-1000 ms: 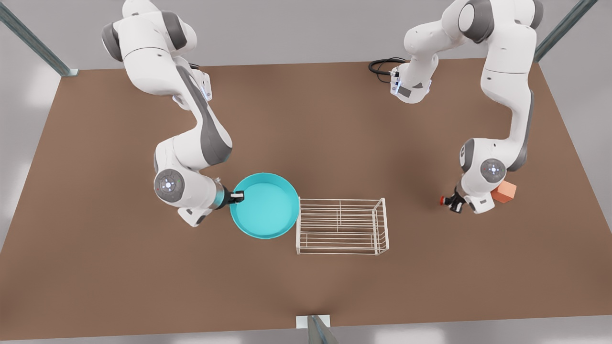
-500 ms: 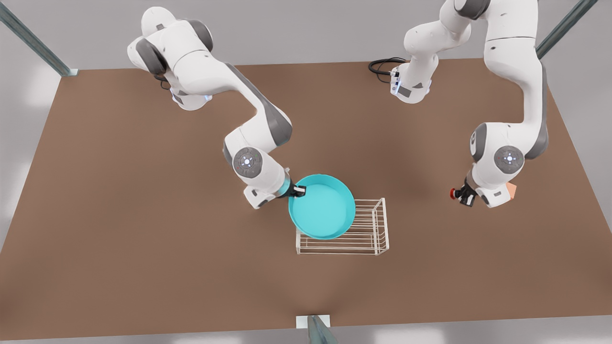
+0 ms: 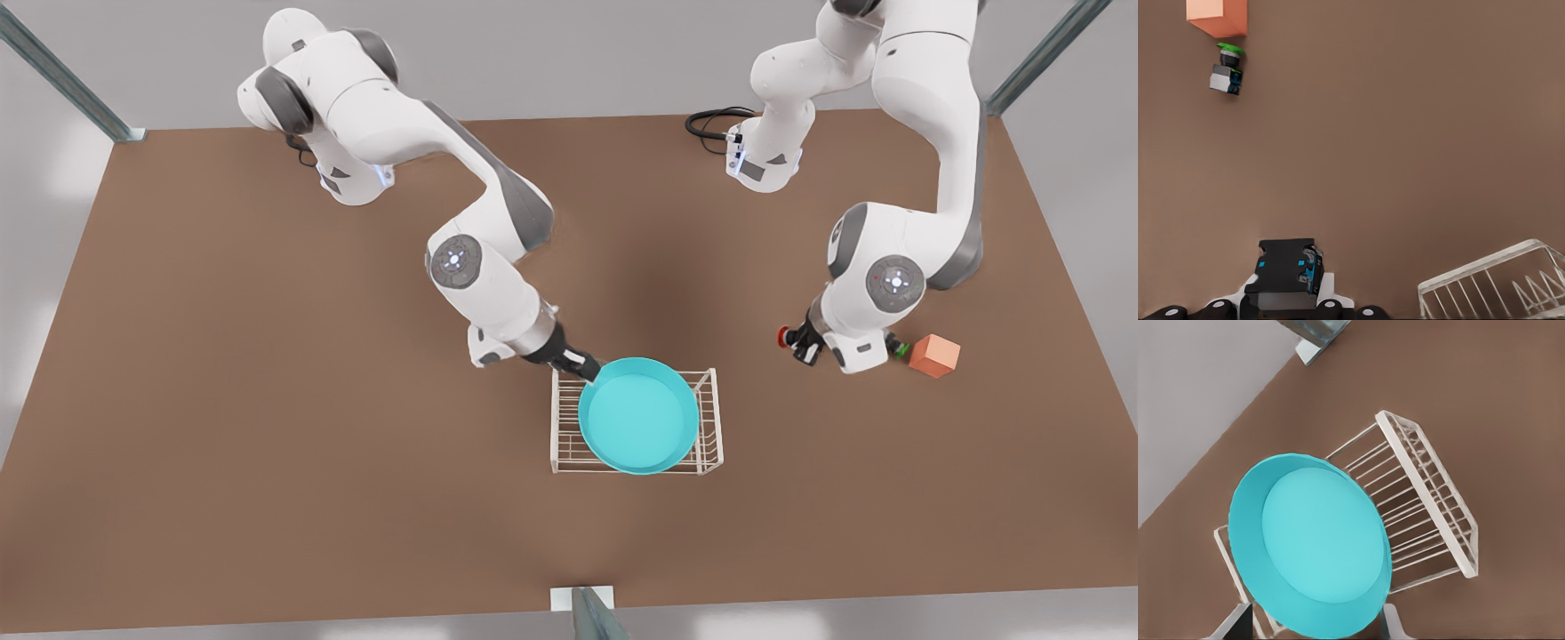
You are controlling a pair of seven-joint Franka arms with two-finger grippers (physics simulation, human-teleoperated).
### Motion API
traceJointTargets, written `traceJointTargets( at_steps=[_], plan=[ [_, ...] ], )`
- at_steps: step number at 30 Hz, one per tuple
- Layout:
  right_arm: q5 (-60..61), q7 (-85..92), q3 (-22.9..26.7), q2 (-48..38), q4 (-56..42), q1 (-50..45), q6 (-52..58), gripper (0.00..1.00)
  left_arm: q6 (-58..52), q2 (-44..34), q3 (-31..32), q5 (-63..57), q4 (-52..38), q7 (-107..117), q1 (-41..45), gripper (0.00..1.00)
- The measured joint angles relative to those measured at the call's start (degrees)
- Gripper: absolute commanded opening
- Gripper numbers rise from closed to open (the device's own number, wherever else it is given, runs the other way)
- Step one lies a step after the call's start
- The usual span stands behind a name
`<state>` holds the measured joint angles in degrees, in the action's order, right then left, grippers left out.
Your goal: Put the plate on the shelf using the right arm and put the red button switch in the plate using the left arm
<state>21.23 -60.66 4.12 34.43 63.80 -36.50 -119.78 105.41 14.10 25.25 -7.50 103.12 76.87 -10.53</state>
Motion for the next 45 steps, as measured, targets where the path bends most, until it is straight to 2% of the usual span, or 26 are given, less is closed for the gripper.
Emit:
traceJointTargets(
  at_steps=[3, 5, 9, 18, 31, 32, 33, 38, 45],
  plan=[
    [-0.25, 2.48, 0.80, -7.84, 0.40, 8.63, 10.77, 1.00, -1.01, 1.17, 0.70, 0.96, -1.91, 2.31, 3.62, 0.50],
    [-2.51, 6.38, 3.31, -10.08, 2.88, 13.75, 17.25, 1.00, -1.45, 3.01, 0.80, 1.52, -5.04, 4.08, 5.97, 0.50],
    [-10.48, 15.18, 4.43, -10.46, 5.18, 20.95, 25.98, 1.00, -2.00, 6.52, 0.83, 1.69, -10.87, 7.64, 8.88, 0.50],
    [-14.84, 30.37, 5.28, -10.41, 4.75, 21.62, 34.13, 1.00, -1.65, 18.50, 0.69, -0.09, -29.15, 14.99, 17.28, 0.50],
    [-13.99, 42.72, 5.00, -9.40, 4.78, 21.48, 36.05, 1.00, 5.60, 25.05, 0.03, -2.85, -33.05, 22.70, 23.83, 0.51],
    [-13.98, 43.35, 5.00, -9.39, 4.78, 21.48, 36.08, 1.00, 5.85, 25.30, -0.18, -3.21, -33.47, 23.17, 24.13, 0.86],
    [-13.99, 43.95, 5.00, -9.39, 4.78, 21.47, 36.11, 1.00, 6.06, 25.46, -0.29, -3.94, -33.68, 23.61, 24.28, 1.00],
    [-14.05, 46.49, 5.00, -9.21, 4.77, 21.45, 36.13, 1.00, 5.45, 24.40, -0.42, -6.00, -32.99, 24.72, 22.55, 1.00],
    [-14.12, 49.05, 5.00, -9.04, 4.75, 21.44, 36.10, 1.00, -1.20, 7.56, -0.26, -4.29, -14.02, 12.20, 0.83, 1.00]
  ],
)
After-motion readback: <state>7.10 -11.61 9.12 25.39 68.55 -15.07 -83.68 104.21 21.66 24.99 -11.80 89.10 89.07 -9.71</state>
